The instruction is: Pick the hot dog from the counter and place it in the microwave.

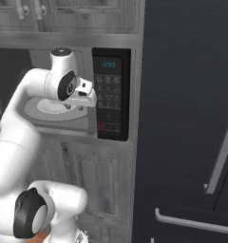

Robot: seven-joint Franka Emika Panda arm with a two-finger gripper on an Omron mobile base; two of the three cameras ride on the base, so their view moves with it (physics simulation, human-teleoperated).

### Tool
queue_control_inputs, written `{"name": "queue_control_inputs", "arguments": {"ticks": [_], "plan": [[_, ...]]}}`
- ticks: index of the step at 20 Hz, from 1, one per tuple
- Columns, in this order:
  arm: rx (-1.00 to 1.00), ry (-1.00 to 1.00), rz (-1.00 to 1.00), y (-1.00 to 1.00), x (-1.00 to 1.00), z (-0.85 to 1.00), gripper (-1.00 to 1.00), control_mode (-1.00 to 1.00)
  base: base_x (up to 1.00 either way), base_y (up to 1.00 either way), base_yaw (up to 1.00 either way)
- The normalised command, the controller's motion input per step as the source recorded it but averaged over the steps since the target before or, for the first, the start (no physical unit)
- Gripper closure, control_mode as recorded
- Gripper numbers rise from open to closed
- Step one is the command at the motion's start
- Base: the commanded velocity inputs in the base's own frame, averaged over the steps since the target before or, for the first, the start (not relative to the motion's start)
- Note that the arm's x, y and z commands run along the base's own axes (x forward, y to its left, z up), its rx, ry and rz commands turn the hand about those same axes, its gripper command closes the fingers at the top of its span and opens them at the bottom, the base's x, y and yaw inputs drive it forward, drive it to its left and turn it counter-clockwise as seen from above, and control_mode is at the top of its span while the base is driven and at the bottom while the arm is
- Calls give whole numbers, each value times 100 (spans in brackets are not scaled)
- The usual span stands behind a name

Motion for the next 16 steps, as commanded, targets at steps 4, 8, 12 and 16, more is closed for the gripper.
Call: {"name": "queue_control_inputs", "arguments": {"ticks": [4,8,12,16], "plan": [[0,0,0,0,0,0,-100,100,-8,0,0],[0,0,0,0,0,0,-100,100,-67,-12,0],[0,0,0,0,0,0,-100,100,-89,-28,0],[0,0,0,0,0,0,-100,100,-43,-8,-15]]}}
